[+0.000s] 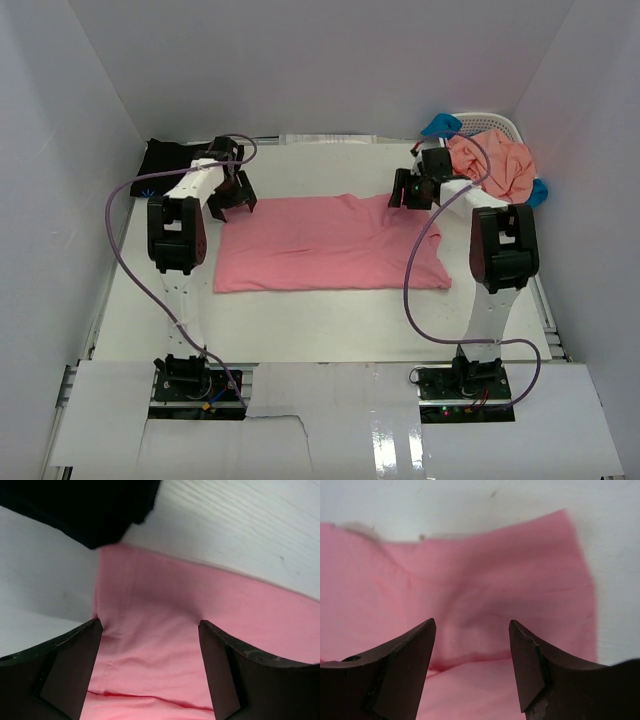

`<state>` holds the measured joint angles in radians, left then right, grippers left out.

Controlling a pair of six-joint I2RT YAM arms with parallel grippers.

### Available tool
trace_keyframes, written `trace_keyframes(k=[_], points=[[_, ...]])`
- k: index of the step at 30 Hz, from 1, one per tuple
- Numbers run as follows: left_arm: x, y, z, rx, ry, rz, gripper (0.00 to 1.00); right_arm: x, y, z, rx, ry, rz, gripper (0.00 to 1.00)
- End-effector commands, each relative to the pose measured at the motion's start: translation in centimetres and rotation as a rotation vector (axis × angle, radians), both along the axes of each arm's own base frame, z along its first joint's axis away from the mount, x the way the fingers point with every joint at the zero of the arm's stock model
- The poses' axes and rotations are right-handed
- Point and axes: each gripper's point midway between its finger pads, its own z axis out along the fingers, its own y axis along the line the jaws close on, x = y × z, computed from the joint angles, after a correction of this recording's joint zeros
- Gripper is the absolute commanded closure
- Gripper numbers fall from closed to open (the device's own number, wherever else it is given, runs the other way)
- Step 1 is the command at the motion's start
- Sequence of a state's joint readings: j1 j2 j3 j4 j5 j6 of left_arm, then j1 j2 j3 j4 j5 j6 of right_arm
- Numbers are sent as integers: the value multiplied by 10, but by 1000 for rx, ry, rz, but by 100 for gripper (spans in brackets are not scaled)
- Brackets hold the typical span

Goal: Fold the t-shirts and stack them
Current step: Grap the side of the flattened tshirt furthest away from the robot with both arms

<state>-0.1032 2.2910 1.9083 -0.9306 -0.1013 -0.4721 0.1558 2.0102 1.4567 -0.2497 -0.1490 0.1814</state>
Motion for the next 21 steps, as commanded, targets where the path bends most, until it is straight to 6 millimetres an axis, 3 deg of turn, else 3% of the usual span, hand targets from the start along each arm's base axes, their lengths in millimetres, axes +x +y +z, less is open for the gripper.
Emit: trace_keyframes(k=[1, 3, 4, 6, 7, 8, 9, 10, 11, 12, 17, 18, 20, 21], points=[[14, -29, 46, -111, -177, -63, 11, -15, 43, 37, 76, -190, 122, 32], [13, -37, 58, -112, -219, -87, 11, -15, 40, 47, 37, -286, 114, 32], [13, -38, 63, -106, -232, -93, 11, -27, 36, 48, 21, -301, 111, 32], [14, -42, 79, -100, -285, -120, 11, -33, 26, 57, -22, -356, 102, 30], [14, -41, 84, -93, -305, -125, 11, -35, 21, 80, -33, -426, 90, 28], [18, -42, 106, -96, -377, -134, 11, -44, 8, 70, -88, -429, 71, 26], [11, -40, 102, -93, -375, -133, 11, -48, 3, 88, -103, -482, 56, 25], [9, -43, 115, -108, -425, -147, 10, -54, -12, 91, -153, -502, 18, 22], [11, -43, 117, -109, -439, -147, 10, -57, -15, 84, -170, -489, 14, 22], [9, -44, 131, -115, -473, -153, 10, -60, -19, 93, -170, -511, 1, 21], [-2, -45, 148, -122, -519, -166, 10, -75, -24, 97, -138, -524, -15, 18], [-5, -44, 159, -121, -545, -172, 10, -83, -30, 91, -140, -517, -33, 17], [-11, -44, 163, -119, -562, -176, 10, -87, -48, 83, -179, -512, -105, 16], [-13, -42, 165, -116, -572, -174, 10, -96, -58, 69, -215, -495, -108, 15]])
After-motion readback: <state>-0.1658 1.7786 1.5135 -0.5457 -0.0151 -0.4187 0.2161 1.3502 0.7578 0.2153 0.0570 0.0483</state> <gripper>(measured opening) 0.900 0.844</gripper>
